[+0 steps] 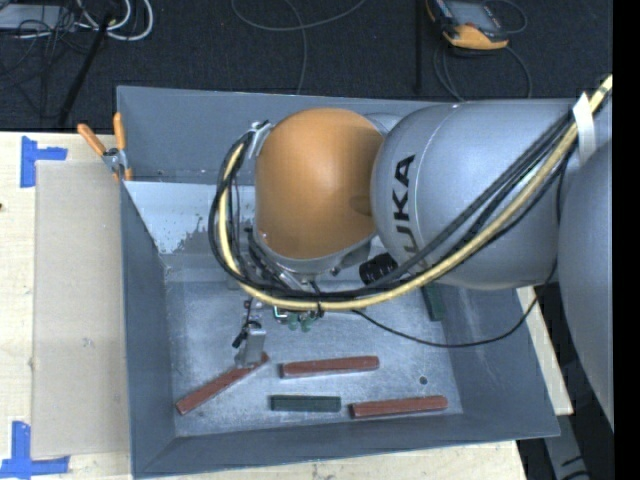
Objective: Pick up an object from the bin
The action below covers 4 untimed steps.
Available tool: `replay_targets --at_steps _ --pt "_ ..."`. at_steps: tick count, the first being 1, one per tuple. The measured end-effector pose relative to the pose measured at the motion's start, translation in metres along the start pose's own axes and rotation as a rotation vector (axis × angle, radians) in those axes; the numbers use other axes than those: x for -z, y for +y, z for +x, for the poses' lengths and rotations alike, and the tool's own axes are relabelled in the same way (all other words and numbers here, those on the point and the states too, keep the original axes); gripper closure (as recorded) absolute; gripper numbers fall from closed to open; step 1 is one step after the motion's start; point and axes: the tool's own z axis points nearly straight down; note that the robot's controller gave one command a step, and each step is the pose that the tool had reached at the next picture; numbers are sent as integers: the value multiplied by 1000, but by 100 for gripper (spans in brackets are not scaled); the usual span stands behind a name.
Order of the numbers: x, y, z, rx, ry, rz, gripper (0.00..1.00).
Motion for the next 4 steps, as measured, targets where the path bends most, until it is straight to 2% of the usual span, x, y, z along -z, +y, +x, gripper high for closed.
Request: replay_targets --at_steps 1,2,3,4 --pt "-153 -6 -1 199 0 2 0" --pt "-148 -7 -3 194 -7 1 100" --pt "-29 -3 -39 487 -18 0 100" --pt "46 -10 -50 474 -20 0 100"
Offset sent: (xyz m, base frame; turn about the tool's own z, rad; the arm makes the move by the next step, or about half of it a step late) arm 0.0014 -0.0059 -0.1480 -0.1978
